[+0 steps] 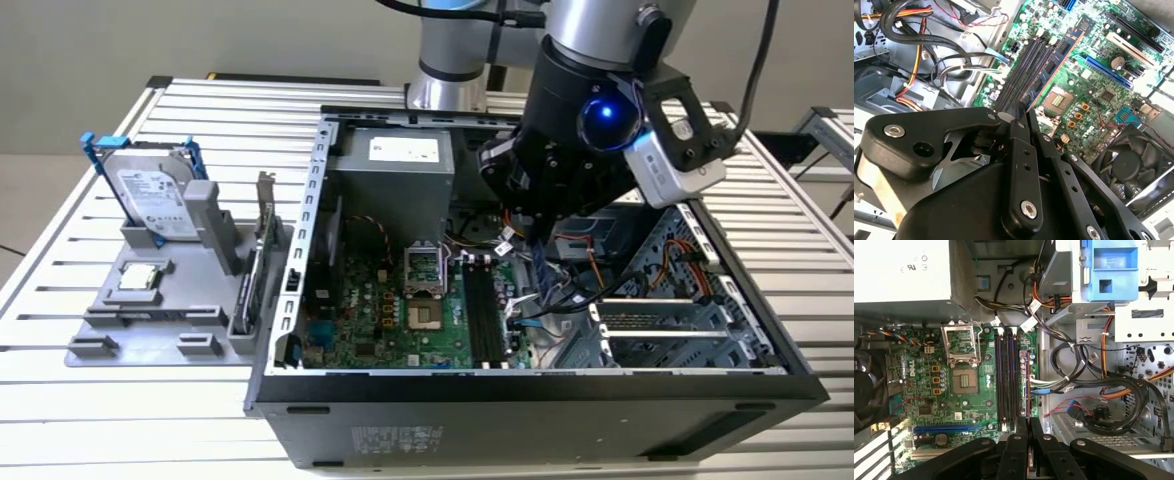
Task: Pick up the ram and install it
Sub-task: 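Insert the ram into the slot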
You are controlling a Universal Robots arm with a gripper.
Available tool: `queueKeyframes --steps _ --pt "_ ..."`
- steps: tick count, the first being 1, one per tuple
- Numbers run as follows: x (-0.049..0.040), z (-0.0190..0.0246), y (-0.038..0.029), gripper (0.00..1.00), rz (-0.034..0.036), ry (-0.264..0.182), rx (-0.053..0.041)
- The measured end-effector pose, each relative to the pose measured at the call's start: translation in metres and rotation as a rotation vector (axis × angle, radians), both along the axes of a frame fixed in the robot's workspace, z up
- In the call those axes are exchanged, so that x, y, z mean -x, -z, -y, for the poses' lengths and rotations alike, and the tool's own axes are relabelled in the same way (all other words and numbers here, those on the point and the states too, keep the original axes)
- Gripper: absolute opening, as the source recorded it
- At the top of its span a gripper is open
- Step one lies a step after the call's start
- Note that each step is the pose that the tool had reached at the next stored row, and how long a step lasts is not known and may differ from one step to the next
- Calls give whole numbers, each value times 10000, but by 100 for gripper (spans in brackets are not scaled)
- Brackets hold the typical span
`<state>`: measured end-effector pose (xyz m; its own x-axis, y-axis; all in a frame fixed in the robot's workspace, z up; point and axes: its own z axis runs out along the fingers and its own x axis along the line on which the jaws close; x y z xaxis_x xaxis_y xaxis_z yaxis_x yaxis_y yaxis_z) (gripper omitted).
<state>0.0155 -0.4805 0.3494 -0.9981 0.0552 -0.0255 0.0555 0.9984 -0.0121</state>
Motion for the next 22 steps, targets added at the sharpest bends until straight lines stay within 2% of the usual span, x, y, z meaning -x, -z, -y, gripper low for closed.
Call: queueKeyframes --steps 22 --pt "0 0 95 0 0 0 -1"
